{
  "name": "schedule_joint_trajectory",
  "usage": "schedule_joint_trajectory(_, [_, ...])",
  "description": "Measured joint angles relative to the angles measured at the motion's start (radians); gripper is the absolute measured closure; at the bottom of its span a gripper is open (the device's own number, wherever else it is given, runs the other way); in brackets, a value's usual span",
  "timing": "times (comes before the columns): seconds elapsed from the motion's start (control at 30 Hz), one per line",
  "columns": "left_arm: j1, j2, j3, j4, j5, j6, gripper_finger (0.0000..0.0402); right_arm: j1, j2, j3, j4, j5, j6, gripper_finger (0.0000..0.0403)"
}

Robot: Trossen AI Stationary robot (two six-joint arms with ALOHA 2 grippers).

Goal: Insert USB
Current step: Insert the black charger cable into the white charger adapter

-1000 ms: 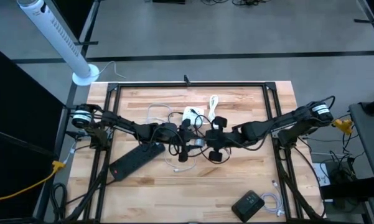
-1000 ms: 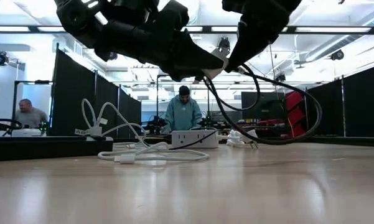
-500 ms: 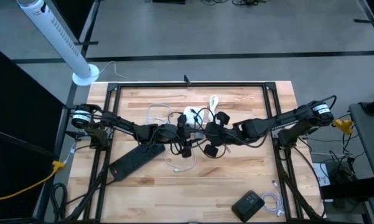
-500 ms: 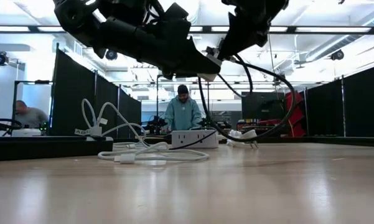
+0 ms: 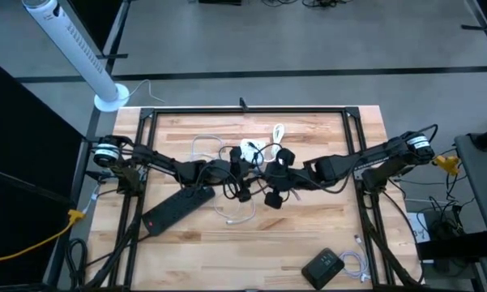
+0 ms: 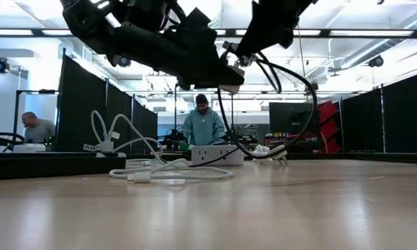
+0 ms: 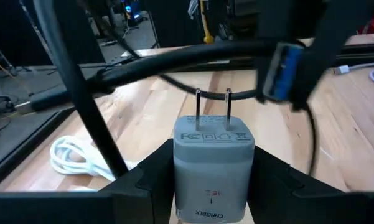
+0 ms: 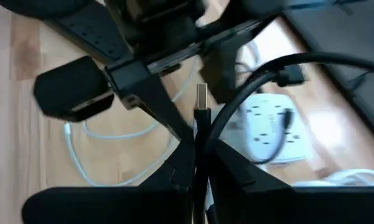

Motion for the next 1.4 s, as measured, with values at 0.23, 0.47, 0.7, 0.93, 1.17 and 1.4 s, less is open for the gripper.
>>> schedule_joint_trajectory(0.23, [-0.028, -0.066, -0.08, 0.054, 0.064, -0.032, 0.0257, 0.067, -0.094, -0.019, -0.19, 0.223, 0.099, 0.0386])
schedule_joint_trajectory(0.47, [-0.072, -0.145, -0.326, 0.626, 0.083, -0.193, 0.0257, 0.114, -0.091, -0.203, -0.097, 0.379, 0.185, 0.0386])
schedule_joint_trajectory(0.7, [-0.072, -0.142, -0.437, 0.841, 0.082, -0.424, 0.0257, 0.066, -0.009, -0.337, 0.506, 0.3, -0.087, 0.0386])
schedule_joint_trajectory(0.93, [-0.072, -0.145, -0.439, 0.959, 0.26, -0.492, 0.0257, -0.068, 0.117, -0.334, 0.792, -0.14, -0.054, 0.0386])
schedule_joint_trajectory(1.17, [-0.074, -0.198, -0.437, 0.958, 0.362, -0.464, 0.0257, -0.147, 0.172, -0.333, 1.085, -0.613, 0.043, 0.0386])
schedule_joint_trajectory(1.4, [-0.074, -0.217, -0.419, 0.959, 0.362, -0.421, 0.0257, -0.165, 0.173, -0.333, 1.266, -0.804, 0.101, 0.0386])
